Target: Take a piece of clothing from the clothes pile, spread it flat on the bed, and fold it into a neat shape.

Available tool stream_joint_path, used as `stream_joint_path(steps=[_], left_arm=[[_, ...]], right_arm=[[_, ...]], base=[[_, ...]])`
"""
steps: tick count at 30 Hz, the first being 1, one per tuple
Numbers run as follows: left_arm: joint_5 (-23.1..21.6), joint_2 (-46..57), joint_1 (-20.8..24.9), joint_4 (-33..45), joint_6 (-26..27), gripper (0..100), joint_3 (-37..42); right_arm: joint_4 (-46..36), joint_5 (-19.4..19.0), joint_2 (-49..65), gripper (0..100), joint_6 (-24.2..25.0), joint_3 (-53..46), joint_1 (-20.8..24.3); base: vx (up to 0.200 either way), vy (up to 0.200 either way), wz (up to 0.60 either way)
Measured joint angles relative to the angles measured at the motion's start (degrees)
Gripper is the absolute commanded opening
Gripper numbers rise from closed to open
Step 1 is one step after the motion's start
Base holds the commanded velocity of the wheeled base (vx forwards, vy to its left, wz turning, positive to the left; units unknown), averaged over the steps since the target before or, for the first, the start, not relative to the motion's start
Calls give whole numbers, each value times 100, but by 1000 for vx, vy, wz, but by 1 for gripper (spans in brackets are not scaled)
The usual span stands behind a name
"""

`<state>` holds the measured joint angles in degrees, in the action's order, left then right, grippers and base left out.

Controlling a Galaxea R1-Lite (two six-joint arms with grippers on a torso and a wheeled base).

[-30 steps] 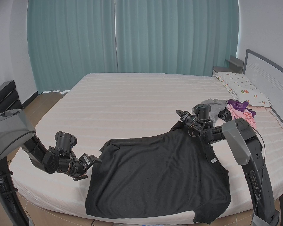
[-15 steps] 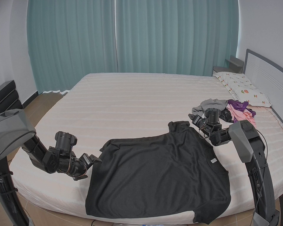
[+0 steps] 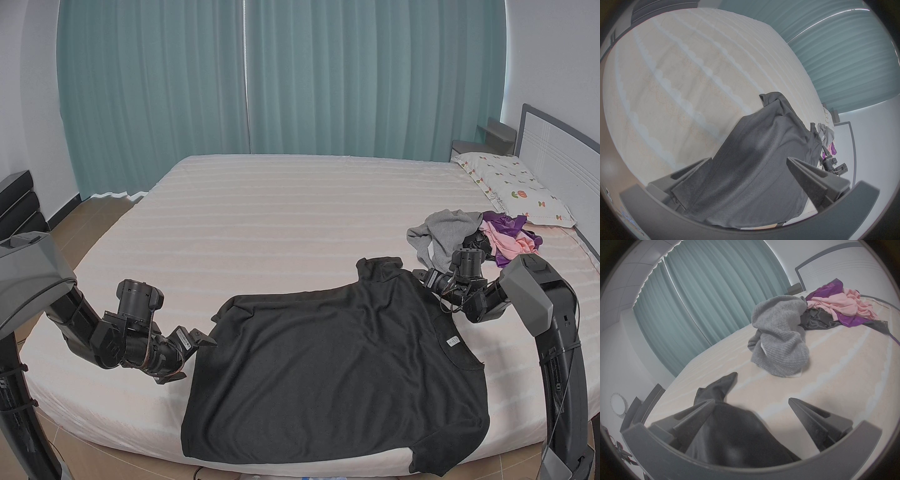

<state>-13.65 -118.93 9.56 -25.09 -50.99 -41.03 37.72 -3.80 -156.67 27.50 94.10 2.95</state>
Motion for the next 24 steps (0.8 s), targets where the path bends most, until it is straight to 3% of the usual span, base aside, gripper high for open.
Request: stream_joint_path(steps=[12, 23, 24], left_arm=[[-16, -6, 15, 0, -2, 100, 40], [-22, -56, 26, -1, -10, 100, 11], [-22, -61, 26, -1, -13, 100, 9]], right_arm=[[879, -1067, 549, 100, -30, -1471, -352], [1036, -1504, 518, 100, -189, -1766, -416], [1058, -1521, 500, 0, -218, -1783, -416]], base=[[0, 0, 0], [0, 0, 0], [0, 0, 0]])
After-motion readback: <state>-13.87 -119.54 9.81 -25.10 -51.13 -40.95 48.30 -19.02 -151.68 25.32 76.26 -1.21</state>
